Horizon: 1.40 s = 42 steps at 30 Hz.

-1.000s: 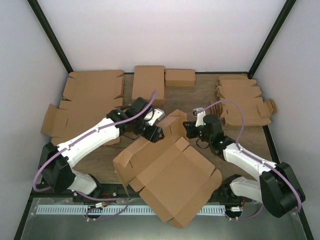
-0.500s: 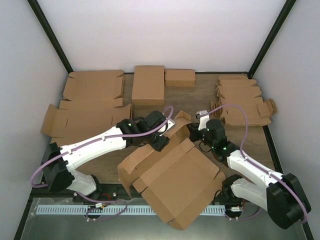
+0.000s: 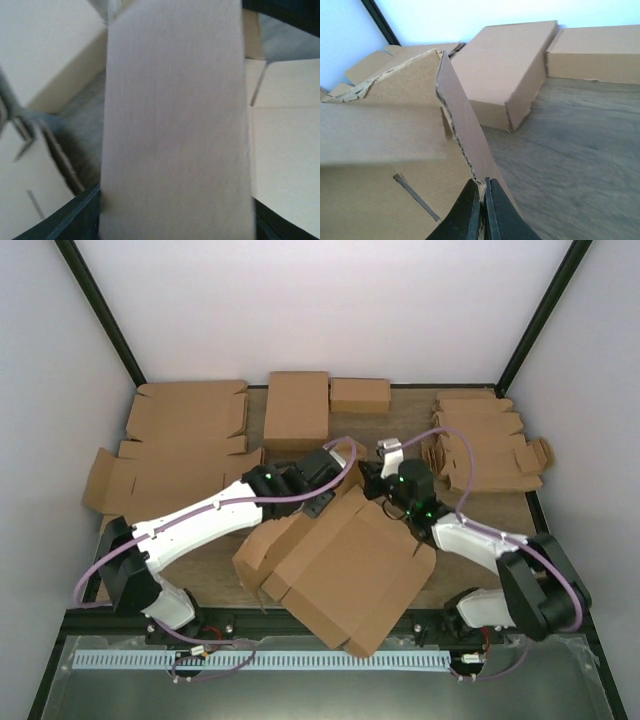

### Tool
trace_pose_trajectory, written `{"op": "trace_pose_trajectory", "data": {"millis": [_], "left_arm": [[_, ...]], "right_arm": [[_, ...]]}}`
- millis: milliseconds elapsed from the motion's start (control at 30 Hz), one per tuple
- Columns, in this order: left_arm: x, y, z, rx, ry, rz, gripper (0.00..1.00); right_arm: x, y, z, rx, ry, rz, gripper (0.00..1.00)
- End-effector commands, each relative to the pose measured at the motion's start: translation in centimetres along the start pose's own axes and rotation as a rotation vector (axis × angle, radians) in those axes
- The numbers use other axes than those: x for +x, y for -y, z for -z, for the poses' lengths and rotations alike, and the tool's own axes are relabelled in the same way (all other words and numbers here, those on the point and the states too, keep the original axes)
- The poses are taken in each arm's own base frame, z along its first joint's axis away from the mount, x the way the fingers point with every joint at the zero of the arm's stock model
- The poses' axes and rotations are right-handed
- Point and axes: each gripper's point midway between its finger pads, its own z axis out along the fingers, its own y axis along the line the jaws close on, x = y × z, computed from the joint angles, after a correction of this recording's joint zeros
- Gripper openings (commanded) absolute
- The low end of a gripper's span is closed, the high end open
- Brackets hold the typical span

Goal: Fold the paper box

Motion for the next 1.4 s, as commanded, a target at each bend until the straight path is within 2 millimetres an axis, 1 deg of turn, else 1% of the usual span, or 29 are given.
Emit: {"op": "trace_pose_trajectory", "data": {"millis": [0,67,133,233,467,600,667,800,900,1033,1133,1300,1367], "left_arm": [[-1.7,-4.1,-0.1,-0.207,0.007,-0.033,0.61],[-1.2,-4.5,-0.5,-0.239,-0.019,-0.037,0.61],[-0.7,-4.5,-0.9,-0.245,-0.031,-0.026,0.61],[-0.4,-4.3,-1.2,-0.238,-0.029,-0.004,0.61],[0.1,-2.8,-2.3,-0.167,-0.047,0.019,0.6],[0.8,-1.6,-3.2,-0.127,-0.064,0.042,0.59],[1.1,-1.2,-3.4,-0.12,-0.07,0.052,0.59],[1.8,-0.3,-3.9,-0.114,-0.084,0.05,0.59],[2.2,-0.2,-4.2,-0.12,-0.096,0.046,0.59],[2.4,-1.3,-3.6,-0.179,-0.095,0.045,0.59],[2.3,-1.8,-2.7,-0.218,-0.081,0.027,0.61],[2.2,-1.6,-0.9,-0.247,-0.049,-0.017,0.72],[2.3,-1.5,-0.2,-0.246,-0.041,-0.023,0.74]], "right_arm": [[-5.6,-3.6,-2.2,-0.136,0.117,0.012,0.01],[-5.6,-3.9,-2.6,-0.154,0.101,-0.015,0.01],[-5.4,-4.3,-2.5,-0.175,0.091,-0.035,0.01],[-4.6,-4.3,-2.1,-0.178,0.062,-0.062,0.01],[-2.6,-4.4,0.3,-0.196,0.043,-0.08,0.01],[0.1,-3.3,0.8,-0.16,0.0,-0.097,0.01],[0.8,-3.3,1.0,-0.162,-0.023,-0.135,0.01],[0.5,-3.9,1.2,-0.186,-0.027,-0.184,0.02],[0.2,-3.2,1.3,-0.146,-0.01,-0.155,0.02],[0.6,-1.7,1.1,-0.066,-0.006,-0.111,0.01],[0.8,-1.2,1.2,-0.039,0.008,-0.092,0.01],[0.6,-0.9,0.9,-0.028,0.01,-0.066,0.01],[0.5,-1.0,0.8,-0.029,0.012,-0.059,0.01]]}}
